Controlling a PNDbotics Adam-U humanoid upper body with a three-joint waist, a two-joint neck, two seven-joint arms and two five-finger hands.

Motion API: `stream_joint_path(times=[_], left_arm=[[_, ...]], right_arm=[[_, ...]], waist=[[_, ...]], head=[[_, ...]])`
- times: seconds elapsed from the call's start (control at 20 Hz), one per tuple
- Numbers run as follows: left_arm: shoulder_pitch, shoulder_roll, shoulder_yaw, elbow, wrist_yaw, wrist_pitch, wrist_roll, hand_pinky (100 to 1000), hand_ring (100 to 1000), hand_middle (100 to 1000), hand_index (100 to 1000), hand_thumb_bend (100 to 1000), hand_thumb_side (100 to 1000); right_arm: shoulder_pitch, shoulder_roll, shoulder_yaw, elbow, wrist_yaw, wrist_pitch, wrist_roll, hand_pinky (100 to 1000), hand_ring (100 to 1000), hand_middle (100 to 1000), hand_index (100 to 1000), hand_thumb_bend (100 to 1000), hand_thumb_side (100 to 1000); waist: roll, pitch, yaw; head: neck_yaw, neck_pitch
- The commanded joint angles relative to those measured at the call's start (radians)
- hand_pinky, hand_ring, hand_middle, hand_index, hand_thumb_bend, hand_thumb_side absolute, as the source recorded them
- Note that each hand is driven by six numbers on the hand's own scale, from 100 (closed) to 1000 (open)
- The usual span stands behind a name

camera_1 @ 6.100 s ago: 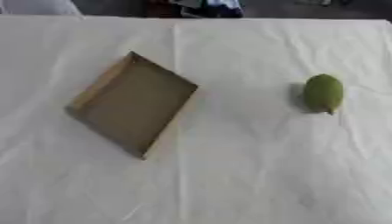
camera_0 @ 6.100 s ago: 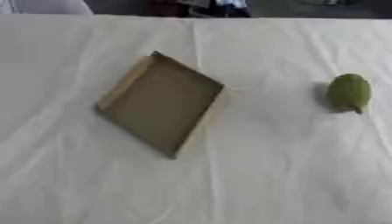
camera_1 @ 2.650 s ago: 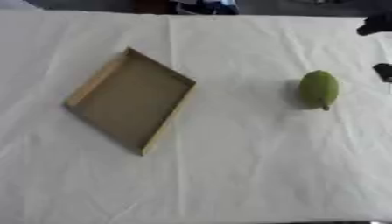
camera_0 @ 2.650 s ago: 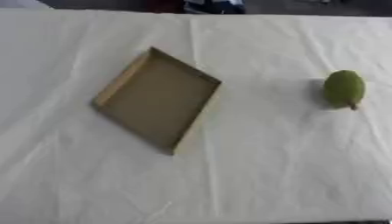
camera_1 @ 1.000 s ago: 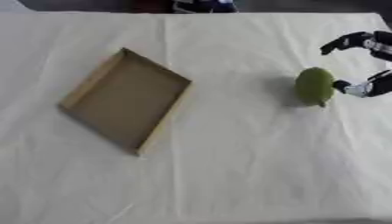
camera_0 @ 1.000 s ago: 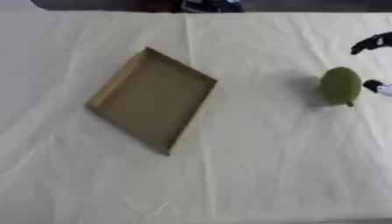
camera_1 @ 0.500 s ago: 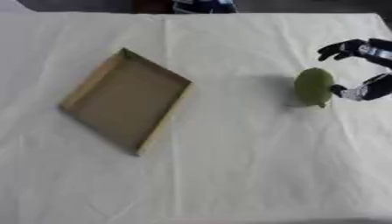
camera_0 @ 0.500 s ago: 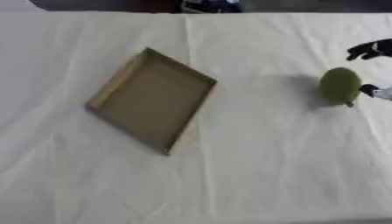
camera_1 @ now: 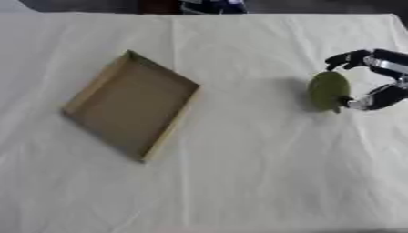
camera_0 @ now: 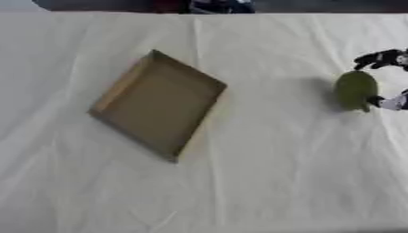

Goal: Pick up objects on the table and place them in the box.

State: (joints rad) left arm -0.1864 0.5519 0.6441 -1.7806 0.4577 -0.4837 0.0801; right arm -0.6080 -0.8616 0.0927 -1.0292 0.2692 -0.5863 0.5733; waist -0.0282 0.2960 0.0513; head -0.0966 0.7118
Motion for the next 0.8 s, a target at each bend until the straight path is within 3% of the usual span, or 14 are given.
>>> stream_joint_path(times=[0.05,0.5,0.8], left_arm=[[-0.009,0.019,0.006,-0.008,0.007,0.005,-0.002,864,872,708,836,100,592],[-0.012,0.012,0.007,-0.007,0.010,0.010,-0.003,865,873,708,834,100,593],[-0.014,0.007,0.007,-0.008,0.011,0.014,-0.004,865,873,707,833,100,593]], right_arm=[[-0.021,-0.019,-0.003,0.021,0.030,-0.237,0.232,905,940,829,959,291,100],[-0.040,0.016,0.006,0.054,0.077,-0.240,0.237,893,920,783,936,269,100],[-0.049,0.034,0.015,0.070,0.131,-0.230,0.225,861,876,730,920,320,100]], waist=[[0.002,-0.014,0.002],[0.006,-0.010,0.005],[0.008,-0.010,0.005]], head=[[-0.005,-0.007],[-0.009,-0.006],[-0.013,-0.009]])
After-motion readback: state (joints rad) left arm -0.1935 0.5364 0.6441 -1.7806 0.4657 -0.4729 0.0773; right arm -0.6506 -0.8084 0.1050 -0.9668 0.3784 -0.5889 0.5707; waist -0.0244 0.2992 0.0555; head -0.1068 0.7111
